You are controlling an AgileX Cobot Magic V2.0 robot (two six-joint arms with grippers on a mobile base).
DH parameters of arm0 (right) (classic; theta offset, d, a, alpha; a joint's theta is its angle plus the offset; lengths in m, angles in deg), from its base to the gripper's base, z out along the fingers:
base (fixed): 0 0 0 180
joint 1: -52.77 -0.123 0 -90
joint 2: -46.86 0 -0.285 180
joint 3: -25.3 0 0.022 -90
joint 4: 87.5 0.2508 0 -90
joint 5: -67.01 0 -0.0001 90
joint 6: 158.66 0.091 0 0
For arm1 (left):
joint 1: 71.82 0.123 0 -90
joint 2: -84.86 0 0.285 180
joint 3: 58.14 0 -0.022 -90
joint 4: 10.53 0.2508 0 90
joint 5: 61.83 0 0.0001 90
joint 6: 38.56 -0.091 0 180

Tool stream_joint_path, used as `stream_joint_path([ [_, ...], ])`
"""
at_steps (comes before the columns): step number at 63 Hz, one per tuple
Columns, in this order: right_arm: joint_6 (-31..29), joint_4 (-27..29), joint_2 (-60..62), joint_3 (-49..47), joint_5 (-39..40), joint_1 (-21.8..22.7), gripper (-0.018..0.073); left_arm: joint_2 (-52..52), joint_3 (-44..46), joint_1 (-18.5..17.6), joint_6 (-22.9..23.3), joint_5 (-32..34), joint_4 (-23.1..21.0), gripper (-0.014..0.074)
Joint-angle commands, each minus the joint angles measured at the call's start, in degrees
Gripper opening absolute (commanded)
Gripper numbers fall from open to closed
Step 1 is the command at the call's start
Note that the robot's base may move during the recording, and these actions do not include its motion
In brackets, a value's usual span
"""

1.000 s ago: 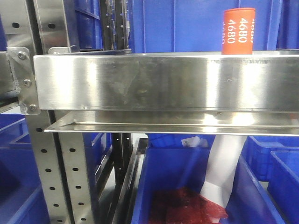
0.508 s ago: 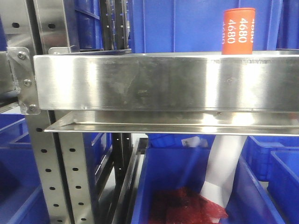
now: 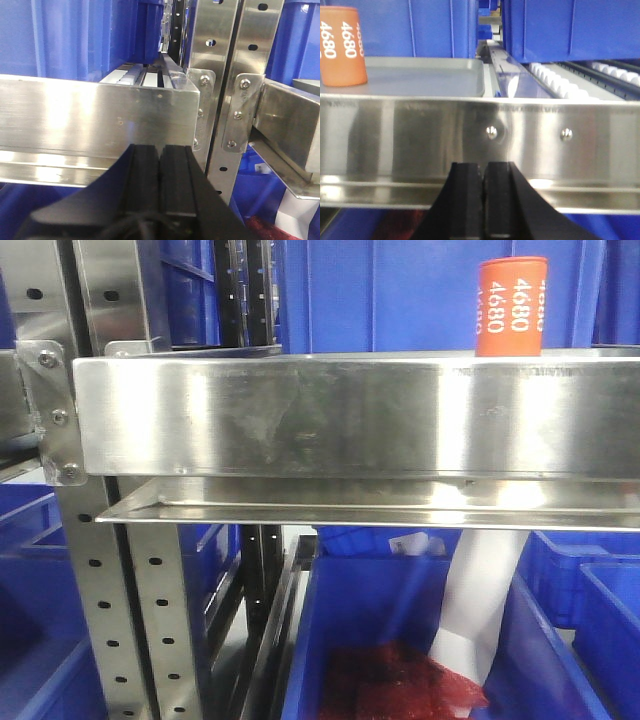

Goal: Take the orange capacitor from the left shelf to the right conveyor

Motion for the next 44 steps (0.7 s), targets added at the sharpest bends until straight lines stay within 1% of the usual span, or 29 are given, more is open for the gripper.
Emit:
stream_joint_path([
  [1, -0.57, 0.0, 1.2, -0.91, 7.99, -0.14, 0.0048, -1.1, 0.31, -0.43, -0.03, 4.98, 0.0, -0.0105],
  [5, -0.57, 0.0, 1.12, -3.53, 7.43, -0.14, 0.0048, -1.1, 0.31, -0.43, -0.03, 4.98, 0.0, -0.0105],
  [12, -0.57, 0.0, -0.79, -12.0, 3.51, -0.14, 0.0048, -1.1, 0.31, -0.43, -0.03, 4.98, 0.0, -0.0105],
  [23, -0.57, 0.0, -10.53, -26.9, -1.38, -0.7, 0.0048, -1.1, 0.31, -0.43, -0.03, 4.98, 0.0, -0.0105],
  [32, -0.57, 0.0, -19.92, -36.24, -4.11, -3.31, 0.006, -1.1, 0.31, -0.43, -0.03, 4.98, 0.0, -0.0105],
  [34, -0.57, 0.0, -21.61, -37.53, -4.73, -4.05, 0.0076, -1.1, 0.31, -0.43, -0.03, 4.98, 0.0, -0.0105],
  [39, -0.57, 0.0, -26.44, -40.39, -5.97, -6.78, 0.0156, -1.1, 0.31, -0.43, -0.03, 4.98, 0.0, -0.0105],
  [44, -0.57, 0.0, -30.7, -42.69, -7.3, -9.75, 0.0291, -1.1, 0.31, -0.43, -0.03, 4.98, 0.0, -0.0105],
])
